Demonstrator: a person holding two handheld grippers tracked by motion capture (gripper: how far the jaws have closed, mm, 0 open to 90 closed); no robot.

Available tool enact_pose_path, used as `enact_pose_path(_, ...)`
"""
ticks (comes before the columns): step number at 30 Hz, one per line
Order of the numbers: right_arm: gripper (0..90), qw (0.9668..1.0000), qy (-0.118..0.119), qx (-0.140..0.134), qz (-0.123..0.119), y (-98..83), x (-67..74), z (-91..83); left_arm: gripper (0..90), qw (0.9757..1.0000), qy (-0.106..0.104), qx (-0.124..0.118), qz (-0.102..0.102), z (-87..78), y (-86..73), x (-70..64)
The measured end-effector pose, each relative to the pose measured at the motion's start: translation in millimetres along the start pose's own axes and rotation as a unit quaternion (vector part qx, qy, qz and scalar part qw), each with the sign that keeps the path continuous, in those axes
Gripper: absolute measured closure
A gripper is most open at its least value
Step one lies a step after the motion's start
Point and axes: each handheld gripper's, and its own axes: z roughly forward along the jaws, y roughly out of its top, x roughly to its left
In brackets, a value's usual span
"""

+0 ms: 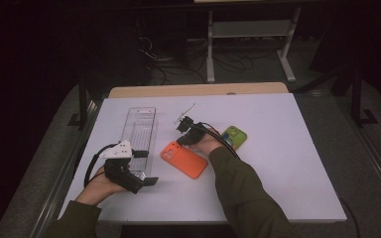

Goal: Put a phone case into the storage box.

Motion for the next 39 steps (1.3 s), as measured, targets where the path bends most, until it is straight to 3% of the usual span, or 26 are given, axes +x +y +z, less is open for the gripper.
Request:
enact_pose_path(7,88.3,0.9999,0.008,0.001,-0.01,0.5,5.1,0.1,0.0,1.0,-0.001,-0.001,0.0,0.8,0.0,0.2)
enact_pose_path(11,83.6,0.9999,0.006,-0.008,-0.008,0.3,4.3,-10.2,0.0,1.0,-0.001,-0.001,-0.003,0.7,-0.2,0.0)
enact_pose_path(16,71.8,0.9996,-0.001,-0.025,-0.012,-3.6,5.7,-30.8,0.0,1.0,0.001,0.001,0.001,-0.5,-0.4,0.4)
enact_pose_path(24,48.1,0.9986,-0.014,-0.051,0.009,-25.6,9.4,-66.0,0.0,1.0,0.004,0.007,-0.001,-1.7,-1.9,0.3)
enact_pose_path(25,46.7,0.998,-0.011,-0.057,0.025,-28.7,11.2,-69.7,0.0,1.0,0.003,0.006,-0.003,-1.0,-2.1,-0.2)
enact_pose_path(30,36.1,0.9972,-0.02,-0.065,0.03,-41.7,9.1,-81.2,0.0,1.0,0.001,0.008,0.0,-0.4,-3.3,0.5)
enact_pose_path(32,27.4,0.9968,-0.028,-0.068,0.032,-50.9,7.7,-89.1,0.0,0.9999,0.002,0.011,0.002,0.0,-3.3,1.9)
enact_pose_path(39,15.0,0.995,-0.035,-0.081,0.047,-75.0,7.2,-104.7,0.0,0.9999,0.003,0.011,-0.001,0.5,-3.6,1.6)
